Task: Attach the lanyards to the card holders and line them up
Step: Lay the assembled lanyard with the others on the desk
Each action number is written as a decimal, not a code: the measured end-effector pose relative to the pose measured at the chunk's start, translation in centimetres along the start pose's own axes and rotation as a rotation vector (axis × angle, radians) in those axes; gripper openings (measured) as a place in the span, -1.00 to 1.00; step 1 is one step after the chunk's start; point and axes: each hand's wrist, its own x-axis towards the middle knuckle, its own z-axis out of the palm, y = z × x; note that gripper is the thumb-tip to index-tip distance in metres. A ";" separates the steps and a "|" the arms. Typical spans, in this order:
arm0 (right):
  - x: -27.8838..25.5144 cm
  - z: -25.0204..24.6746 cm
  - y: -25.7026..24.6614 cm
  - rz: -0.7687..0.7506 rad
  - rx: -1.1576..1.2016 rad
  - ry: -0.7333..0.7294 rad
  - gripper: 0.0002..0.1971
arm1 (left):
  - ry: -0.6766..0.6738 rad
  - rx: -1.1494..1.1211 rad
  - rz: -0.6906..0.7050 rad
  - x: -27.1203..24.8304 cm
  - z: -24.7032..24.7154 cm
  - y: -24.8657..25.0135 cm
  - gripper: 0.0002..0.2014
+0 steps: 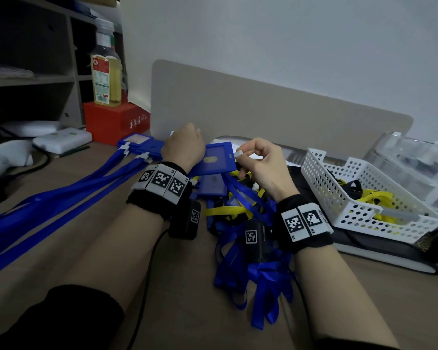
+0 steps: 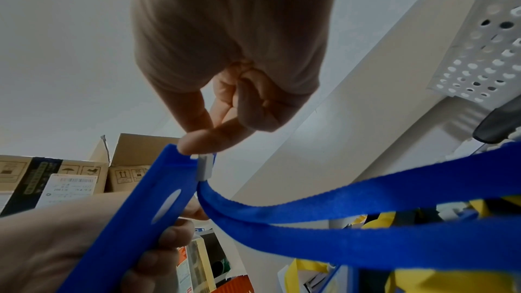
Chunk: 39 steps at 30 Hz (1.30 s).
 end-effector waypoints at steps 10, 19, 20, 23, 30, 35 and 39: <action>-0.2 0.1 -0.4 0.003 -0.005 0.001 -0.88 | -0.010 0.009 -0.009 -0.2 -0.2 0.0 -0.67; -0.4 0.3 -0.6 -0.013 0.044 -0.002 -0.85 | -0.009 -0.027 -0.018 -0.2 -0.1 -0.1 -0.68; -0.4 0.4 -0.6 -0.011 0.039 -0.005 -0.85 | -0.006 -0.021 -0.010 -0.3 -0.1 -0.1 -0.69; -0.4 0.6 -0.6 -0.003 0.010 -0.010 -0.88 | -0.007 -0.017 0.007 -0.4 0.0 0.0 -0.69; -0.5 0.7 -0.8 0.019 -0.018 0.046 -0.93 | -0.032 -0.062 -0.019 -0.3 -0.2 -0.1 -0.66; -0.4 0.6 -0.8 0.020 -0.002 0.149 -0.90 | -0.142 -0.121 0.021 -0.4 -0.3 0.6 -0.49; 0.0 0.3 -0.3 0.027 0.004 0.226 -0.85 | -0.251 -0.244 0.004 -0.7 -0.5 1.2 -0.56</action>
